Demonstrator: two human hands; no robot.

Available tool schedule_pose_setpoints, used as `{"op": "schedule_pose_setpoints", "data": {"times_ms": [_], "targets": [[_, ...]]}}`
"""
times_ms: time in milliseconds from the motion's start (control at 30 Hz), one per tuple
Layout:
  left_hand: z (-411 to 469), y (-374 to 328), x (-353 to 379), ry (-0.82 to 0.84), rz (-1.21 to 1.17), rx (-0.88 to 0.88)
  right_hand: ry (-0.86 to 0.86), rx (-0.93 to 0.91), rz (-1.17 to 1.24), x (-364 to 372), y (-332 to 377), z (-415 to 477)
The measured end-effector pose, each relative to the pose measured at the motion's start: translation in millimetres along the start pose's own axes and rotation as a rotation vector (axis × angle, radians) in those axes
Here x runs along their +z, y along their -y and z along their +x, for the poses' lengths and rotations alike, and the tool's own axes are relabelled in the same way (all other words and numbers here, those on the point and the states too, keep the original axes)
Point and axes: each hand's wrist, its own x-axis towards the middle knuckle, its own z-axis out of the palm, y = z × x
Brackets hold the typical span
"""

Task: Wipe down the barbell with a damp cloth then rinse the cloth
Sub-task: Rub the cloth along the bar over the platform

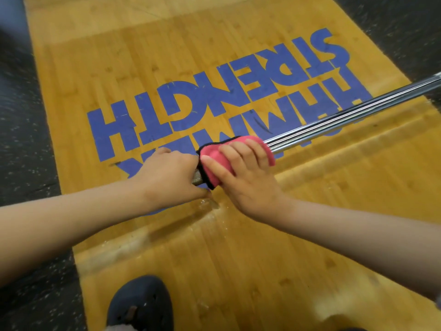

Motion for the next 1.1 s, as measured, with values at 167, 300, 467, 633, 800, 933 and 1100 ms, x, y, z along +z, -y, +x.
{"op": "schedule_pose_setpoints", "data": {"times_ms": [167,300,467,633,800,933,1100], "targets": [[-6,1,11,-0.098,0.019,-0.006,-0.049,-0.177,-0.038,-1,-7,6],[0,3,9,0.035,0.036,-0.008,-0.024,-0.282,-0.079,-9,-56,0],[20,9,-9,0.431,-0.181,-0.015,0.016,-0.171,-0.181,-22,-121,-24],[40,24,-23,0.959,-0.584,0.084,0.025,-0.081,-0.183,-25,-131,-31],[29,15,-23,0.707,-0.429,0.014,0.019,0.092,-0.124,-22,-100,-27],[3,3,-13,0.232,-0.229,-0.063,0.019,0.072,-0.079,-16,-67,-17],[-10,-6,12,-0.090,0.140,-0.044,0.019,0.009,-0.064,-1,2,4]]}}
